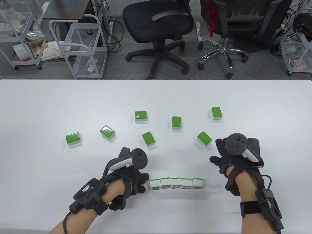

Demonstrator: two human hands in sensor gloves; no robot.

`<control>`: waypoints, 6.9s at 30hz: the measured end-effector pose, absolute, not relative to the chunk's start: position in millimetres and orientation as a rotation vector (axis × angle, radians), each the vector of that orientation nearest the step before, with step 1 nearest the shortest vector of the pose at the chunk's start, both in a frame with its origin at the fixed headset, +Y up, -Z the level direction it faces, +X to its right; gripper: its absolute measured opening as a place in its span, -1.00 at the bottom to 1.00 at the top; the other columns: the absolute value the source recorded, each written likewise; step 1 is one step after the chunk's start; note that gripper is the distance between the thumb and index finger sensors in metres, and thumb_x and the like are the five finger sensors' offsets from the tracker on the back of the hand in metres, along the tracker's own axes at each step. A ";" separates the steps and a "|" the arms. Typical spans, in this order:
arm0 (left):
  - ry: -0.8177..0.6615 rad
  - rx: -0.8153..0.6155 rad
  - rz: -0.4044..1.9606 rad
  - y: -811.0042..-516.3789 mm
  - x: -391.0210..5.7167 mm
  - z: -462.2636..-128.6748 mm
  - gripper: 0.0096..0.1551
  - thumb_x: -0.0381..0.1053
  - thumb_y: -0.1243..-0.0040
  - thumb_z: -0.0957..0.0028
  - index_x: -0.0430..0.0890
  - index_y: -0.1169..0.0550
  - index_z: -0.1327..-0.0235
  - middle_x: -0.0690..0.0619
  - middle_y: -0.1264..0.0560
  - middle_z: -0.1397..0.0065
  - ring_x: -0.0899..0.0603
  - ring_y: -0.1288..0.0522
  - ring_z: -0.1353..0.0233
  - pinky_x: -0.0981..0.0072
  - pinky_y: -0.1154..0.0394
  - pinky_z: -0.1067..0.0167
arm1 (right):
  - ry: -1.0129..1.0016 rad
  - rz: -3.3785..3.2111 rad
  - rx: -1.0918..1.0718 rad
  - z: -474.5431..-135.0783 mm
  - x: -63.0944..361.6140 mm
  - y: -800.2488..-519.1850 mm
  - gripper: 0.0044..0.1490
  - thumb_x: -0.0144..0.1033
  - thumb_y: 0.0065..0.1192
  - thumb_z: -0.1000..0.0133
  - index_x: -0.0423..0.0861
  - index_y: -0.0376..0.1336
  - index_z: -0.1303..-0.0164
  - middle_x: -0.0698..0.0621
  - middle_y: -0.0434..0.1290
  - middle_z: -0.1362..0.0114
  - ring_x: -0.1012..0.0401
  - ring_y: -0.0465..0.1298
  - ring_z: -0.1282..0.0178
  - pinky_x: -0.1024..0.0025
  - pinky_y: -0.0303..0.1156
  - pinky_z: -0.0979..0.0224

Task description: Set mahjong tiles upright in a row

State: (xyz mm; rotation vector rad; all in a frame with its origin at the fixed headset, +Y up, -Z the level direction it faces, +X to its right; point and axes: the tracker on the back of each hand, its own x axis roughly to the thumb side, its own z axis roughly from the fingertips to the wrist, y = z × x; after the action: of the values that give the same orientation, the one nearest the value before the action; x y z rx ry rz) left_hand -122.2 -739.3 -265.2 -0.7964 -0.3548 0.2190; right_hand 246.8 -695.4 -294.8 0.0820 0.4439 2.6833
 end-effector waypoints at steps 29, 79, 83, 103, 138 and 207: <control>0.104 -0.215 0.101 -679.0 -269.4 -312.8 -0.06 0.30 -0.29 0.41 0.22 -0.25 -0.33 0.21 -0.36 -0.53 -0.04 -0.58 -0.37 0.00 -0.45 -0.35 | 0.467 2.683 0.090 -293.5 245.4 -695.0 0.05 0.00 0.30 0.16 -0.21 -0.03 -0.43 -0.38 -0.09 -0.57 -0.46 0.08 -0.46 -0.39 0.15 -0.33; -0.015 -0.591 0.339 -708.5 -281.3 -304.0 -0.05 0.15 -0.34 0.38 0.06 -0.24 -0.35 -0.09 -0.30 -0.49 -0.16 -0.66 -0.26 -0.06 -0.55 -0.24 | 0.473 2.708 0.110 -290.7 238.4 -693.5 0.05 0.01 0.29 0.16 -0.21 -0.03 -0.43 -0.38 -0.10 -0.57 -0.46 0.07 -0.47 -0.40 0.13 -0.33; -0.204 -0.755 0.400 -722.4 -233.9 -279.1 -0.06 0.14 -0.33 0.38 0.05 -0.24 -0.34 -0.10 -0.31 -0.49 -0.16 -0.67 -0.25 -0.05 -0.55 -0.24 | 0.480 2.707 0.113 -289.9 237.8 -694.0 0.05 0.01 0.29 0.16 -0.21 -0.03 -0.43 -0.38 -0.09 -0.57 -0.47 0.07 -0.46 -0.40 0.13 -0.33; -0.370 -0.783 0.427 -751.7 -172.1 -259.3 -0.24 0.12 -0.24 0.37 0.15 -0.41 -0.23 0.11 -0.56 -0.36 0.03 -0.83 -0.02 0.17 -0.67 -0.17 | 0.494 2.698 0.120 -290.2 238.5 -693.3 0.05 -0.01 0.30 0.16 -0.21 -0.03 -0.43 -0.38 -0.09 -0.57 -0.47 0.07 -0.46 -0.40 0.13 -0.33; 0.101 -0.293 0.137 -719.9 -235.9 -304.1 -0.02 0.41 -0.06 0.32 0.26 -0.01 -0.39 0.10 0.10 -0.66 -0.27 0.11 -0.68 -0.24 -0.02 -0.52 | 0.295 2.764 0.162 -296.9 230.9 -687.8 -0.05 -0.19 0.29 0.14 -0.18 0.00 -0.41 -0.34 -0.03 -0.57 -0.41 0.13 -0.48 -0.37 0.18 -0.34; 0.094 -0.346 0.185 -724.7 -246.8 -298.3 -0.01 0.41 -0.07 0.32 0.25 -0.01 -0.40 0.09 0.12 -0.66 -0.28 0.14 -0.67 -0.23 0.01 -0.52 | 1.134 2.451 0.507 -304.0 211.1 -741.2 -0.25 -0.19 0.57 0.36 -0.11 0.44 -0.08 -0.15 0.58 -0.23 -0.06 0.74 0.01 0.03 0.64 -0.07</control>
State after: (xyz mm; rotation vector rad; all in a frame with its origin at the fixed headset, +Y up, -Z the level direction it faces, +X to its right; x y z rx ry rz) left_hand -246.8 -724.7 -298.3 -0.3461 0.0937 0.1852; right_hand 211.1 -741.2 -304.0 0.5070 1.1338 2.4512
